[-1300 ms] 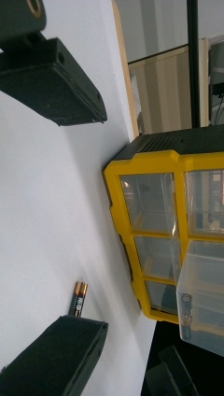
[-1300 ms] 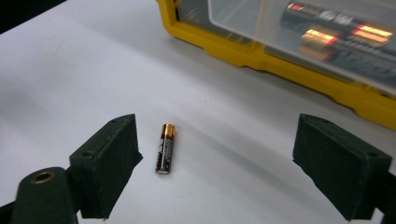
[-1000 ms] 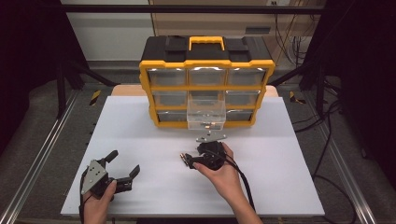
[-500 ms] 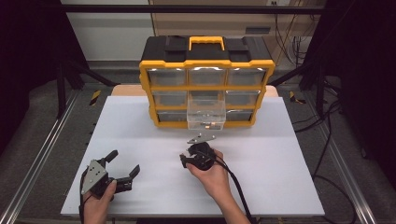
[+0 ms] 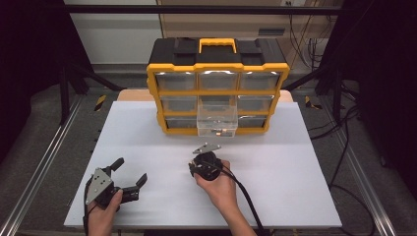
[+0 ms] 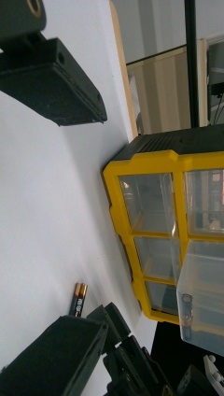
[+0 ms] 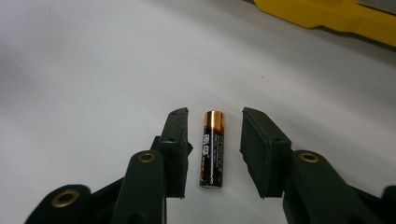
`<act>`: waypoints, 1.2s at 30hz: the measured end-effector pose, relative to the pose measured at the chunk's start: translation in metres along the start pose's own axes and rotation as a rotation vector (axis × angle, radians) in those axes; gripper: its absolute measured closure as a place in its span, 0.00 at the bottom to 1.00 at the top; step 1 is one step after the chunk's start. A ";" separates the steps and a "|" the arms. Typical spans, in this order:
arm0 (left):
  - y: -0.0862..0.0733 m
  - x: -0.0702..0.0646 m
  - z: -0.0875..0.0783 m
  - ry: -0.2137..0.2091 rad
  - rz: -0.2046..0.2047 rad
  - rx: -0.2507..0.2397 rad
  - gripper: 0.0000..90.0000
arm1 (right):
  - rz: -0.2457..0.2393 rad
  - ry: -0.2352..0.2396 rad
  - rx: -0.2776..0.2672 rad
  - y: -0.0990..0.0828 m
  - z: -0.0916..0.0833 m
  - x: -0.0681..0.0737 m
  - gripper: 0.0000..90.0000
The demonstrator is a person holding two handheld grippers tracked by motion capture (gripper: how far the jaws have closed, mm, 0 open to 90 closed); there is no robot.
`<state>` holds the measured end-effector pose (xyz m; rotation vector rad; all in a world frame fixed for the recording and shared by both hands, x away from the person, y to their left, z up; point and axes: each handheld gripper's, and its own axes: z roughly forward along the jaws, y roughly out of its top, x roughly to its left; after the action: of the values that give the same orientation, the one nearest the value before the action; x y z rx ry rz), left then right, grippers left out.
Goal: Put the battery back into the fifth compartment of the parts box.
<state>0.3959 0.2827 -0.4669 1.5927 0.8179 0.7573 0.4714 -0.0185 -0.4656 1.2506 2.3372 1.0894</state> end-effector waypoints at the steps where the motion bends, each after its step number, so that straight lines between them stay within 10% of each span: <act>1: 0.000 0.000 0.000 0.000 0.001 0.001 0.02 | -0.003 -0.001 0.007 -0.001 0.002 0.000 0.70; 26: 0.000 0.001 0.001 0.002 0.005 0.003 0.02 | -0.037 -0.026 0.047 -0.015 0.018 0.004 0.85; 36: 0.000 0.002 0.000 0.006 0.001 0.000 0.02 | -0.064 -0.029 -0.043 -0.016 -0.026 -0.010 0.85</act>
<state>0.3973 0.2840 -0.4670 1.5918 0.8220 0.7627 0.4534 -0.0445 -0.4612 1.1606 2.3030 1.0876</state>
